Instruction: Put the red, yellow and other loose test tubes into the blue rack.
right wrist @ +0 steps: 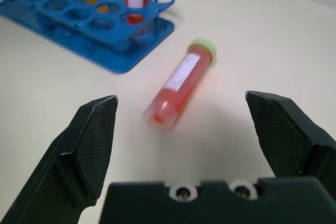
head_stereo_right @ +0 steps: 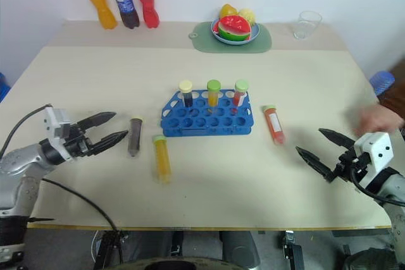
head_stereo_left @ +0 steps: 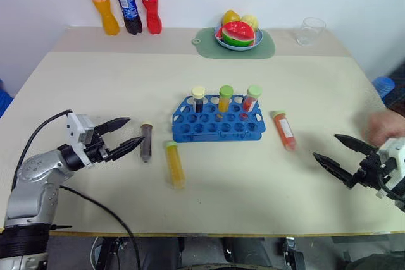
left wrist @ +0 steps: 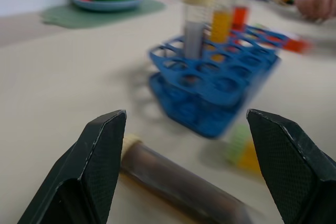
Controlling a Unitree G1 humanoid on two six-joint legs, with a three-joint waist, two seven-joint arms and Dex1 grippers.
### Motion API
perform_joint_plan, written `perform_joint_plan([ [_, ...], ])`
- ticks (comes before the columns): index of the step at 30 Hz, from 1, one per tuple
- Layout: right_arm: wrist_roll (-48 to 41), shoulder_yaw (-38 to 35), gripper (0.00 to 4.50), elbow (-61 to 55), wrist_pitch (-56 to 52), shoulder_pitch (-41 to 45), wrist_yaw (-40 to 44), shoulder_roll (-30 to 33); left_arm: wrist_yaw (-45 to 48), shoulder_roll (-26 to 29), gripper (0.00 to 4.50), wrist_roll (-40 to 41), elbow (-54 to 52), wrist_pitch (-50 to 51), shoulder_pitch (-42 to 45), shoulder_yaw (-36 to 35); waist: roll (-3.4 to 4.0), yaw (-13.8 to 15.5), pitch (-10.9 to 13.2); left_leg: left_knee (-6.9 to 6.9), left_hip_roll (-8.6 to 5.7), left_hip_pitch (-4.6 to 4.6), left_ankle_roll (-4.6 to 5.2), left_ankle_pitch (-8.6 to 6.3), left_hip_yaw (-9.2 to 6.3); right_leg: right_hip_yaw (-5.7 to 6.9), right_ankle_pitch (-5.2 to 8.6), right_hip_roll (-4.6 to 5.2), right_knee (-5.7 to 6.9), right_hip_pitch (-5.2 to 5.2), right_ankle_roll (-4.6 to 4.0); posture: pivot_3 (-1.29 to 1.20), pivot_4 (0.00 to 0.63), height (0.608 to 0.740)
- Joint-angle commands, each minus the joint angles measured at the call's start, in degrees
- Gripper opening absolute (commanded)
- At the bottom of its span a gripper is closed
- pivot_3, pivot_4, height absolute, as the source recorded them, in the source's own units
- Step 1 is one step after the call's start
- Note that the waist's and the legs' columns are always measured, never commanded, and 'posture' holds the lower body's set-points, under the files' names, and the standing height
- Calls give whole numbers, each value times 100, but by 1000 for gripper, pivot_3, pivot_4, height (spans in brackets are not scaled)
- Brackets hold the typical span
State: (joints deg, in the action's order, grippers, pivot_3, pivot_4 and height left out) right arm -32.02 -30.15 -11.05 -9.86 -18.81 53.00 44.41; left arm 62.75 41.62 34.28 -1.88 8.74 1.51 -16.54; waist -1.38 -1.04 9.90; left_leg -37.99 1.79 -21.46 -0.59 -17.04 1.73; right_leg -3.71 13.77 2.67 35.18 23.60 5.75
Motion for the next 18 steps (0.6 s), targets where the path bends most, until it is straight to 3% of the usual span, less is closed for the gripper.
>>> perform_joint_plan([
  [1,-71,-246,4336,-251,-29,-37,50,41,103,131,3766,127,-134,77,-8,-242,0,4,0,0,0,0,0,0,0,0,0,0,0,1,0,0,150,740],
  [10,-52,-35,4336,-466,-148,536,-278,-83,274,-30,3766,209,-203,202,285,-48,0,20,1,0,-2,-5,0,0,4,-1,0,-1,-1,5,1,0,150,740],
  [13,-130,214,4336,-747,-957,1034,-857,38,425,-55,3766,25,-225,19,389,163,1,4,1,0,-2,-6,0,0,4,-1,0,-3,1,7,0,0,150,740],
  [18,-592,790,4336,-822,-3460,2378,-1921,430,649,-53,3766,-181,-402,-200,503,508,2,-4,2,0,-2,-9,0,1,7,-7,-1,1,3,13,-1,0,150,740],
])
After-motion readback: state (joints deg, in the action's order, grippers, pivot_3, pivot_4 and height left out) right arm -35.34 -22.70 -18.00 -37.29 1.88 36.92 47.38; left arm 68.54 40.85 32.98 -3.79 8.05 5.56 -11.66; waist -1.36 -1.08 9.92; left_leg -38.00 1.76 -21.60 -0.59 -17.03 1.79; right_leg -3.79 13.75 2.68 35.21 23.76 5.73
